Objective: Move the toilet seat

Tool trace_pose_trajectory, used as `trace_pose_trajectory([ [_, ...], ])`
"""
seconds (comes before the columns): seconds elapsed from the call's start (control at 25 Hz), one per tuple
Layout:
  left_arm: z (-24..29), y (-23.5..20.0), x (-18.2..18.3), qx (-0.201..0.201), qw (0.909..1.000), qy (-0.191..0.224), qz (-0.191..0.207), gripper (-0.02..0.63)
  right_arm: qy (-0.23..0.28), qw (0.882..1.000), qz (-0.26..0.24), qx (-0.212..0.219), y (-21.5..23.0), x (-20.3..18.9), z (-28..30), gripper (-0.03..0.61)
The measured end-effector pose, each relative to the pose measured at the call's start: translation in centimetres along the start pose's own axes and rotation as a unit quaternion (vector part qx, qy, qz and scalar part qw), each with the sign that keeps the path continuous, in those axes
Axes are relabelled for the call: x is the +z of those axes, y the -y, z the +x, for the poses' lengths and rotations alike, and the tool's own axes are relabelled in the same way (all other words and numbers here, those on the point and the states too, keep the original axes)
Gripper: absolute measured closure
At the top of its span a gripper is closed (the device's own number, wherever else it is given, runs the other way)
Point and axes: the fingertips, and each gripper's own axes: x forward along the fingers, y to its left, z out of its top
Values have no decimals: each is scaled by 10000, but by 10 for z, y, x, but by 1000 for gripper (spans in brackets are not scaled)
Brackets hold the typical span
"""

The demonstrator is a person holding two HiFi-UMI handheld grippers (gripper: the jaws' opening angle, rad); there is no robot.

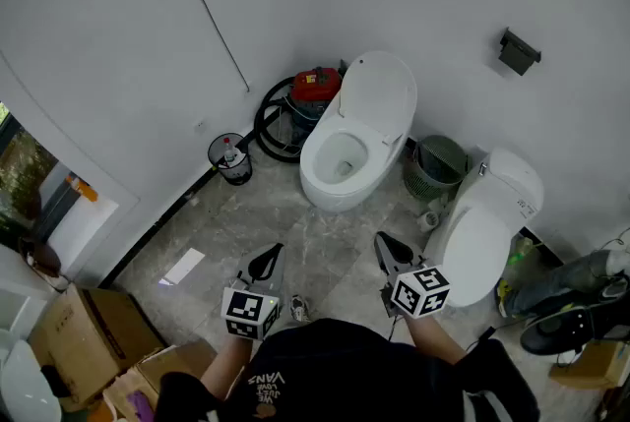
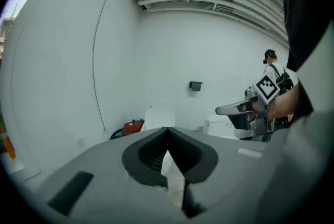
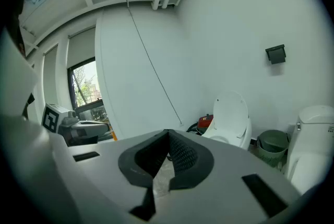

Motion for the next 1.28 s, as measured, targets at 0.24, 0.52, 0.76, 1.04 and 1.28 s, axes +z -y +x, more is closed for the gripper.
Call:
trace_pose_trajectory([
  [0.24, 16, -29, 3, -388, 9992, -111, -26, 603, 200, 9993, 110, -308, 3, 11, 27, 578],
  [0.52, 48, -54, 10, -971, 9952, -83, -85, 502, 522, 9944, 595, -694, 14, 17, 56, 485],
  [0.76, 85, -65, 10, -1110, 9932, -199, -297, 463, 396, 9916, 839, -898, 37, 18, 76, 448],
  [1.04, 137, -80, 11, -1163, 9919, -416, -309, 463, 333, 9884, 1044, -1053, 79, 26, 108, 440],
  [1.28, 191, -110, 26, -1028, 9928, -571, -210, 463, 313, 9857, 1201, -1143, 122, 43, 148, 442],
])
